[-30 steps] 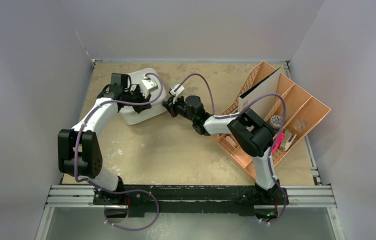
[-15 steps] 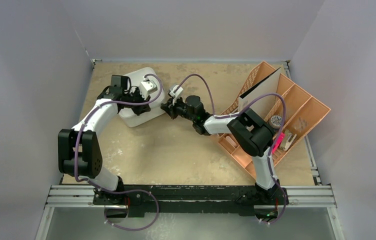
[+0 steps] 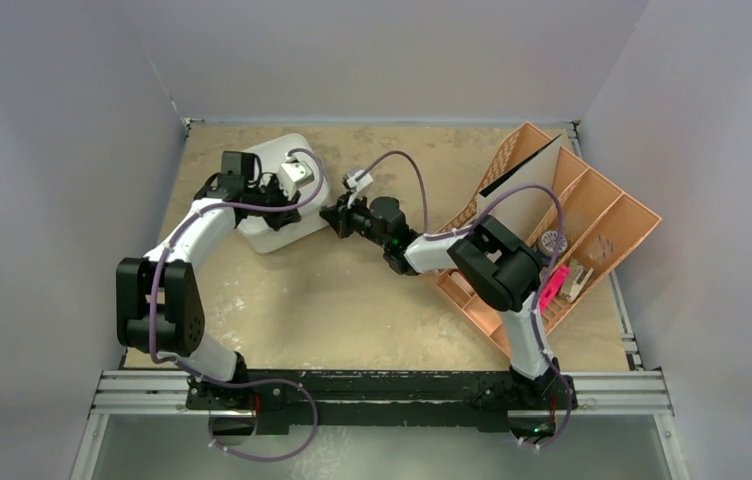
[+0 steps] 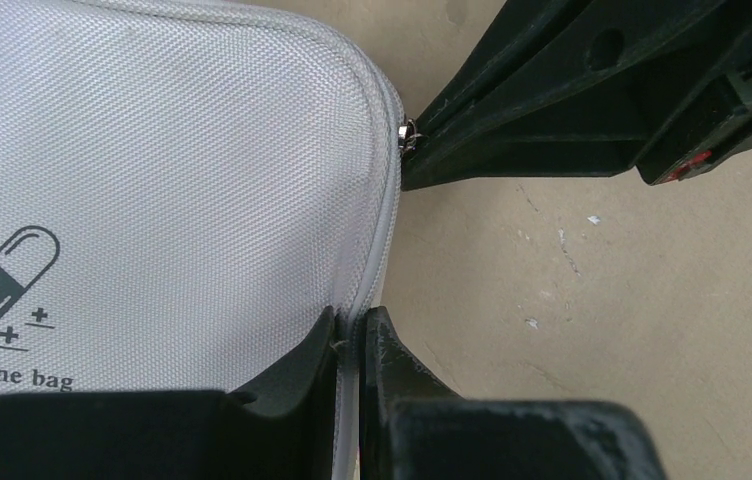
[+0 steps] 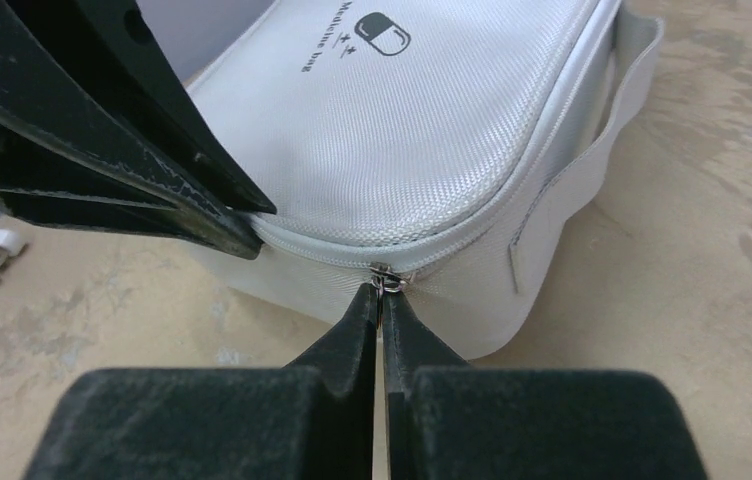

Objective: Organize the medicine kit
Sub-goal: Zip the medicine box at the center of the board.

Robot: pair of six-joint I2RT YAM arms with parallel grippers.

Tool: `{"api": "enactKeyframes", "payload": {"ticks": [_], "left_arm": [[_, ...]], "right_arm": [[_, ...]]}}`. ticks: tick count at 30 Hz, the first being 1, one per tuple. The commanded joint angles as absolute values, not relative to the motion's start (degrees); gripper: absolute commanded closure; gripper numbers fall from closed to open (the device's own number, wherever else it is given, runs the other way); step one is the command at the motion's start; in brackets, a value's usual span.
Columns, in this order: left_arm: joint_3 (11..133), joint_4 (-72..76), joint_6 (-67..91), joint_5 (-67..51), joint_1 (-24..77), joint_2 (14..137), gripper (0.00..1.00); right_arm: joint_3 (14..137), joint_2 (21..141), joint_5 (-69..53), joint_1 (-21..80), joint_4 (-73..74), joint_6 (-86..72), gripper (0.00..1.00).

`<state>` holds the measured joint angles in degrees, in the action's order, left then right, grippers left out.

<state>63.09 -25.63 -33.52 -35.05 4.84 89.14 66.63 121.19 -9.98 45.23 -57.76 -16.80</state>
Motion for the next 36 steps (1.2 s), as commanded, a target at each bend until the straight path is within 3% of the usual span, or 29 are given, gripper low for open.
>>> {"api": "enactKeyframes", "payload": {"ticks": [1,9,19,28,32,34,36], "left_arm": [[65.0,-21.0,-35.3,-45.1,6.7,87.7,1.00],[64.8,-26.8,-37.8,-46.3,6.7,86.9,1.00],[63.2,-28.7,-39.8,-45.3,6.8,88.5,1.00],[62.6,-30.8,-43.1,-47.6,6.9,88.2,1.00],[64.7,-25.5,-34.7,-47.5,6.9,87.6,1.00],[66.5,-21.8,-25.7,-46.6,6.9,87.0,0.91],[68.4,-19.0,-16.9,-43.0,6.9,86.0,0.90]], "right_arm": [[63.4,114.2,2.4,50.5,-59.7,-11.2,1.00],[62.7,110.5,12.0,43.9,-49.7,-4.2,1.00],[65.3,112.7,7.7,37.6,-48.5,-2.9,1.00],[68.8,117.5,-3.1,34.3,-52.5,-1.2,1.00],[66.9,115.9,-6.2,34.3,-53.9,-1.0,1.00],[65.4,115.8,-9.6,34.7,-55.3,-2.7,1.00],[64.2,115.9,-10.4,35.4,-56.7,-3.4,1.00]]}}
